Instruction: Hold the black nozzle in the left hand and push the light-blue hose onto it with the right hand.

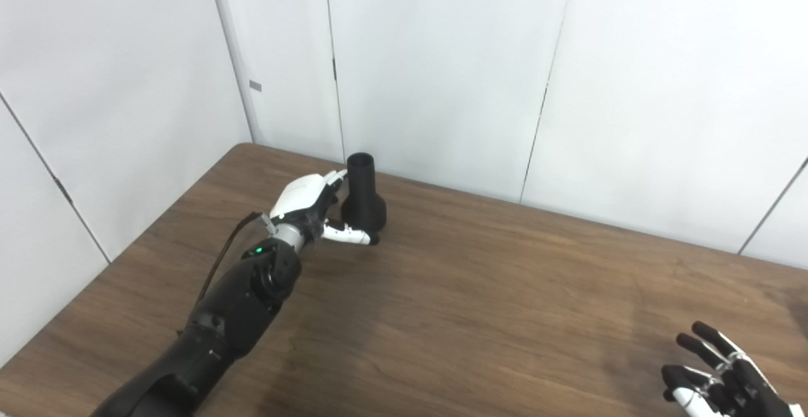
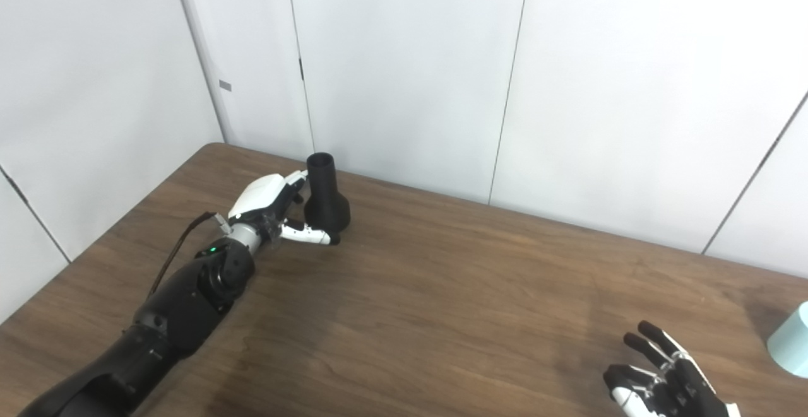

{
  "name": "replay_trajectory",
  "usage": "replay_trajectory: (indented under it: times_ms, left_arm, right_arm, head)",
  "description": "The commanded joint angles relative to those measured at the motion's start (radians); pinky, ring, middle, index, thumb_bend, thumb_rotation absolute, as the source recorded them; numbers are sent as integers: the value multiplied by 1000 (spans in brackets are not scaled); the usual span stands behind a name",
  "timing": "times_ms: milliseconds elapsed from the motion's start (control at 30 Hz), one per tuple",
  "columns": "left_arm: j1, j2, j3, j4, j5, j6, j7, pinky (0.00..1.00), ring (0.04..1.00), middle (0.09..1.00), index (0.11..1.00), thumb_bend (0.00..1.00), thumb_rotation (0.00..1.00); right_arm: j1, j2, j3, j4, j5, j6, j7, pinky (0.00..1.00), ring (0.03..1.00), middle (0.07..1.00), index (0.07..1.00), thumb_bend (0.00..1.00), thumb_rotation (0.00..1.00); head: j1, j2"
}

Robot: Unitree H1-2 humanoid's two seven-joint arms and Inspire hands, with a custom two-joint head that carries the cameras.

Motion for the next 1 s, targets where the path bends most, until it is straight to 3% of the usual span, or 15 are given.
replay_trajectory:
  times_ms: [0,267,600,967]
  left_arm:
    - [17,-14,-17,30,2,50,-52,1000,1000,1000,987,1000,364]
    - [15,-16,-16,35,4,50,-51,1000,1000,1000,984,1000,376]
    - [15,-28,-2,36,-3,18,-1,1000,1000,1000,967,1000,380]
    - [10,-42,46,12,-19,-2,23,987,1000,989,981,1000,365]
  right_arm:
    - [-16,-7,-7,-11,8,-40,6,433,575,752,780,340,0]
    - [-19,-5,-6,-13,3,-33,2,443,584,754,770,338,0]
    - [-20,-7,-5,-13,0,-31,2,438,590,757,774,347,0]
    - [-18,-12,-5,3,0,-50,10,430,568,743,776,348,0]
  head:
    - [0,1]
    - [-2,-1]
    - [-1,0]
    - [10,3]
